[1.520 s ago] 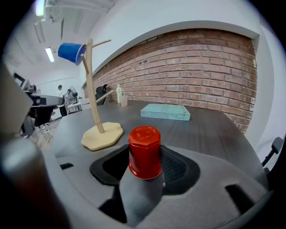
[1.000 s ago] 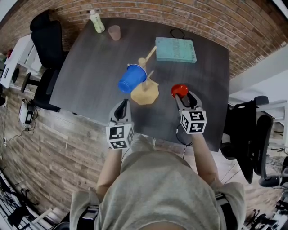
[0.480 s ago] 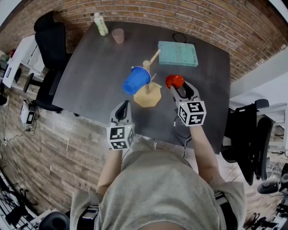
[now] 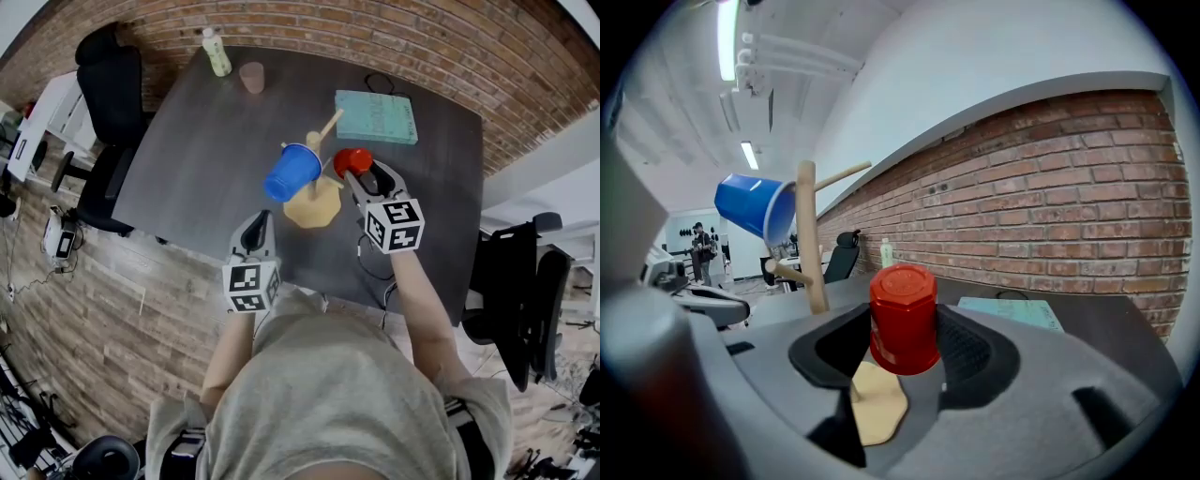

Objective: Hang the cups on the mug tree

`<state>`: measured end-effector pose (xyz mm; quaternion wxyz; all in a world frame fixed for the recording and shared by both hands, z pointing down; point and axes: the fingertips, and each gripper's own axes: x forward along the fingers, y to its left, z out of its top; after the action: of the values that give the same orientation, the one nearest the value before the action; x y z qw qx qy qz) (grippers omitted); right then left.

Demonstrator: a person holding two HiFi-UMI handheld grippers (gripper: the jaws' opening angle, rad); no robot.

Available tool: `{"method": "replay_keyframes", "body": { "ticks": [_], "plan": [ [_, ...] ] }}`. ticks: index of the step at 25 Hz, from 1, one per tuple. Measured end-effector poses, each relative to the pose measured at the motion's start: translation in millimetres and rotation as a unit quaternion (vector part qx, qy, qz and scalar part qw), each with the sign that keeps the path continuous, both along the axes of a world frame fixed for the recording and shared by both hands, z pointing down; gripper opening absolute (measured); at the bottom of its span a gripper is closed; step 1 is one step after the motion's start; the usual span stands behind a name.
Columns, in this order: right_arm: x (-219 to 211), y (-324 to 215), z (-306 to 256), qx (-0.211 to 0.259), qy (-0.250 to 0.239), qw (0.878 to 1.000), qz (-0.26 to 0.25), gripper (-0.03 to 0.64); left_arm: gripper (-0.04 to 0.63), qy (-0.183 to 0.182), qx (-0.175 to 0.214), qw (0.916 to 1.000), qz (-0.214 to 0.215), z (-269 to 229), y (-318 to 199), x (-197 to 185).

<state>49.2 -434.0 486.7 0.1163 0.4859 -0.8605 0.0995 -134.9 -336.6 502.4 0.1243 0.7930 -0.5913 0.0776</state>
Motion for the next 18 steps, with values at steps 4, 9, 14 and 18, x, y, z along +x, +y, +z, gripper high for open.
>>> {"method": "replay_keyframes", "body": {
  "ticks": [4, 9, 14, 18],
  "plan": [
    [-8.6, -5.7, 1.7, 0.001, -0.004, 1.0, -0.007, 0.215, 0.015, -0.003, -0.009, 0.9999, 0.003, 1.5, -0.6, -1.7],
    [-19.4, -9.9, 5.6, -0.002, -0.005, 1.0, -0.019, 0.216, 0.015, -0.003, -0.003, 1.0, 0.002, 0.4, -5.2, -4.3],
    [-26.4, -15.2, 7.0, -0.006, -0.007, 1.0, -0.026, 0.218, 0.015, -0.003, 0.0, 1.0, -0.001, -1.3, -9.7, -7.2],
    [-29.2, -19.8, 8.4, -0.009, -0.012, 0.999, -0.028, 0.219, 0.015, -0.003, -0.001, 1.0, 0.002, 0.5, -11.7, -6.1]
  ]
}}
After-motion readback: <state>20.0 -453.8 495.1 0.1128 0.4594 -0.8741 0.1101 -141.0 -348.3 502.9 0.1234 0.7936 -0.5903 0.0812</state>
